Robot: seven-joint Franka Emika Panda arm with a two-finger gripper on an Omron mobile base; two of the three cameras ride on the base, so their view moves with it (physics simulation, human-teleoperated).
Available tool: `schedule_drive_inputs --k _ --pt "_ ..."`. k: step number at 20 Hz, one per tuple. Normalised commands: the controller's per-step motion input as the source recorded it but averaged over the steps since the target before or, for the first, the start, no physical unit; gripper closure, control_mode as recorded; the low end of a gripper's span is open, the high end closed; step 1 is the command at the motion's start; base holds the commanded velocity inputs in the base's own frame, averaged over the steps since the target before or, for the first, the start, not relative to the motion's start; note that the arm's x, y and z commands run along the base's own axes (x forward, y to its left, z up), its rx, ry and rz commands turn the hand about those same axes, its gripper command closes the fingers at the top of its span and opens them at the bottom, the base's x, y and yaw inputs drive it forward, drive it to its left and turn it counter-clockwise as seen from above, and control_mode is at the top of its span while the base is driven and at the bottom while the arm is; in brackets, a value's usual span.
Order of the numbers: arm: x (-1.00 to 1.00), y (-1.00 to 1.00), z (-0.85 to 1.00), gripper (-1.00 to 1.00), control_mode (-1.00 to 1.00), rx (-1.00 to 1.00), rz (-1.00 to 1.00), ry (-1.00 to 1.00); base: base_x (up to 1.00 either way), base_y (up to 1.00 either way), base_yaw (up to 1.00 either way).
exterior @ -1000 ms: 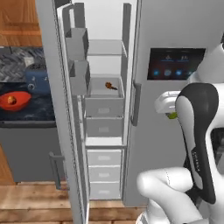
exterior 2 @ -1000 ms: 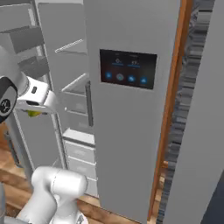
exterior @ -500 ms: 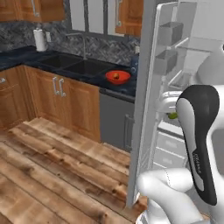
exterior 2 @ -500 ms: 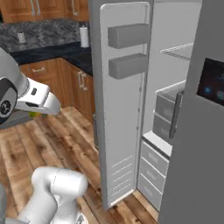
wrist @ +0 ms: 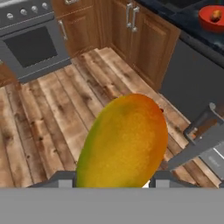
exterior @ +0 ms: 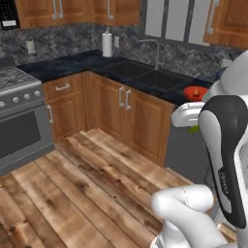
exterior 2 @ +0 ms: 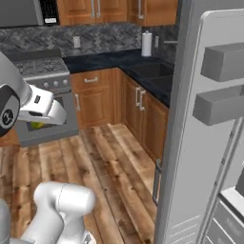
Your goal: Take the peach, mango, and chicken drumstick from the freezer and place them in the bowl on the counter.
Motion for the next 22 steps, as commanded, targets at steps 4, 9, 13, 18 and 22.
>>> schedule_drive_inputs --k 4,9,13,18,22 --pt "0.0 0.0 0.0 1.0 1.0 0.0 0.0 0.0 1.0 0.78 -0.04" --pt "0.0 0.0 0.0 1.0 1.0 0.0 0.0 0.0 0.72 0.86 -0.6" --pt "0.0 0.0 0.0 1.0 1.0 0.0 0.0 0.0 0.36 0.56 -0.83" --pt "0.0 0.0 0.0 1.0 1.0 0.0 0.0 0.0 0.43 0.59 -0.79" --pt "0.0 0.0 0.0 1.0 1.0 0.0 0.0 0.0 0.65 0.76 -0.69"
